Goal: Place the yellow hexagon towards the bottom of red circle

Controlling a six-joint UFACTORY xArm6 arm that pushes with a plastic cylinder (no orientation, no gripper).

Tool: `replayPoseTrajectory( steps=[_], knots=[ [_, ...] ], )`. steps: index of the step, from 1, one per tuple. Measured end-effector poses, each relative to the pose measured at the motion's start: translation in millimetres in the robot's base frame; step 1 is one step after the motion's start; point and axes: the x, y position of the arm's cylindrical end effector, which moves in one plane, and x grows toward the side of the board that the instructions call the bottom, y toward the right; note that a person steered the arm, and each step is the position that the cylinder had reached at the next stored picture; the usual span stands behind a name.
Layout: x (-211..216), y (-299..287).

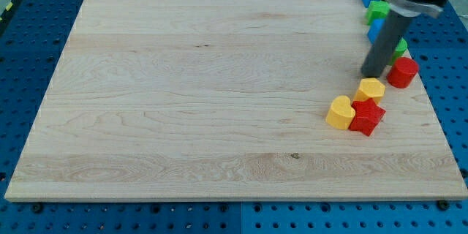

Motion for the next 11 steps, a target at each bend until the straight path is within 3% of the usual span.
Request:
replayPoseTrajectory(
  steps=[1, 3, 11],
  knots=[
    [7, -34],
    [50, -39],
    [49, 13]
  ],
)
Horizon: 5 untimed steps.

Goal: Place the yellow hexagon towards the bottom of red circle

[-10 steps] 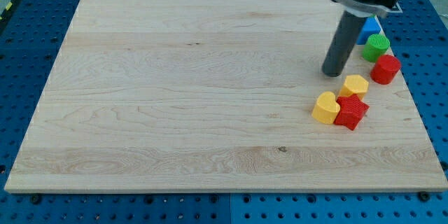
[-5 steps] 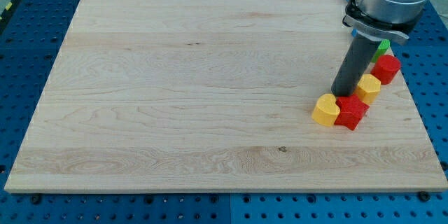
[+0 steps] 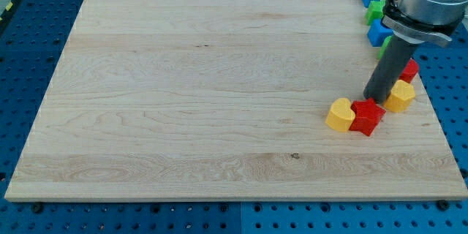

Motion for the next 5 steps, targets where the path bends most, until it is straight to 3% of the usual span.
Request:
replayPoseTrajectory(
  steps=[3, 5],
  knots=[
    [0, 12],
    [0, -38]
  ],
)
